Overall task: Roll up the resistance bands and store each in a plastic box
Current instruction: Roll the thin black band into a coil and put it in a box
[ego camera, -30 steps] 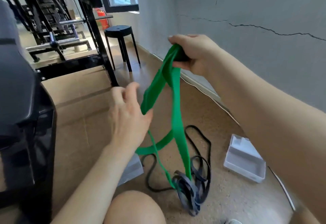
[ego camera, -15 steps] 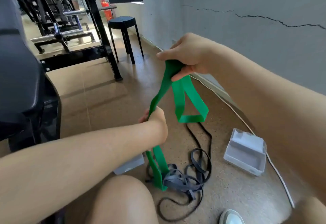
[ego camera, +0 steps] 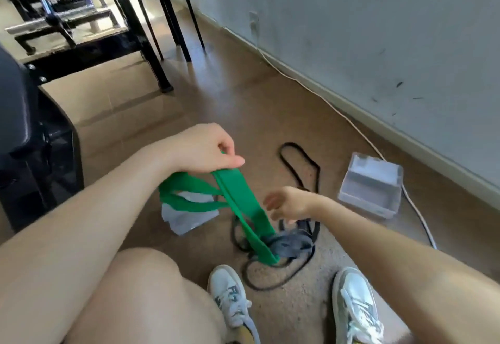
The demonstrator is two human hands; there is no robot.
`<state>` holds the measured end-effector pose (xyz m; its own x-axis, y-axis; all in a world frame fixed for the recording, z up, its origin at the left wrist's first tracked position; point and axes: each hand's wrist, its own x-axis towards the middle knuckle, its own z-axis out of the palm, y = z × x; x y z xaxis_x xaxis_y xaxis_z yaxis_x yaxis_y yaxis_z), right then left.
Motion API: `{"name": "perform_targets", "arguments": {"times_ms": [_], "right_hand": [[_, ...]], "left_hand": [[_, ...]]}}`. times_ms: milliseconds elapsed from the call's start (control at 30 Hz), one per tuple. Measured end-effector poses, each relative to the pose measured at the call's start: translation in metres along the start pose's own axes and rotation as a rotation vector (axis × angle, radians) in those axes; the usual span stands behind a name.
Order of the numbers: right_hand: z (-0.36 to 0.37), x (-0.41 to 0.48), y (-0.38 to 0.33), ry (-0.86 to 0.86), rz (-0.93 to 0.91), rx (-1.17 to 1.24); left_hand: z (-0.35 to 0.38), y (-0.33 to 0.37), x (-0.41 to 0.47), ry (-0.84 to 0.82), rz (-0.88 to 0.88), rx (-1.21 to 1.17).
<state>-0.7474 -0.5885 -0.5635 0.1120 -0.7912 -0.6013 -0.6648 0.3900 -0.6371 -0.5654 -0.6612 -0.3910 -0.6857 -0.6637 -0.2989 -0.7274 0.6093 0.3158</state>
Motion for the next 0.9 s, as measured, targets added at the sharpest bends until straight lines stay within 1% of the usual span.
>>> {"name": "perform_targets", "arguments": {"times_ms": [33,67,167,233,300,367,433,533,567,633,733,800,833,900], "right_hand": [[0.018,0.007,0.012,-0.076,-0.013,-0.063],[0.033,0.011,0.020,-0.113,-0.022,-0.091],[0.066,0.022,0.033,-0.074,-0.073,-0.107],[0.082,0.027,0.035,0.009,-0.127,-0.195],[0.097,0.030,0.032,0.139,-0.150,-0.287],[0.103,0.034,0.028,0.270,-0.166,-0.362],[0.102,0.043,0.028,0.360,-0.180,-0.474],[0.092,0.052,0.028,0.453,-0.123,-0.592],[0.085,0.053,0.027,0.452,-0.101,-0.616],[0.064,0.048,0.020,0.397,-0.054,-0.639],[0.013,0.034,-0.002,0.276,0.032,-0.680],[-0.024,0.022,-0.024,0.204,0.066,-0.708],[-0.043,0.014,-0.038,0.194,0.071,-0.713],[-0.076,-0.006,-0.066,0.266,0.028,-0.698]], "left_hand": [[0.002,-0.001,-0.003,0.052,-0.013,-0.056],[0.002,-0.001,-0.008,0.079,-0.031,-0.103],[0.000,-0.004,-0.018,0.106,-0.080,-0.201],[0.000,-0.008,-0.024,0.192,-0.099,-0.311],[0.000,-0.010,-0.028,0.253,-0.110,-0.460],[-0.002,-0.012,-0.035,0.229,-0.096,-0.620],[-0.006,-0.014,-0.042,0.182,-0.048,-0.745],[-0.011,-0.020,-0.050,0.183,0.012,-0.864],[-0.012,-0.023,-0.052,0.203,-0.001,-0.856],[-0.014,-0.035,-0.053,0.217,-0.073,-0.741],[-0.010,-0.055,-0.050,0.136,-0.241,-0.453],[-0.005,-0.066,-0.046,0.096,-0.356,-0.301],[-0.001,-0.071,-0.044,0.084,-0.401,-0.260],[0.004,-0.081,-0.039,0.075,-0.462,-0.216]]}}
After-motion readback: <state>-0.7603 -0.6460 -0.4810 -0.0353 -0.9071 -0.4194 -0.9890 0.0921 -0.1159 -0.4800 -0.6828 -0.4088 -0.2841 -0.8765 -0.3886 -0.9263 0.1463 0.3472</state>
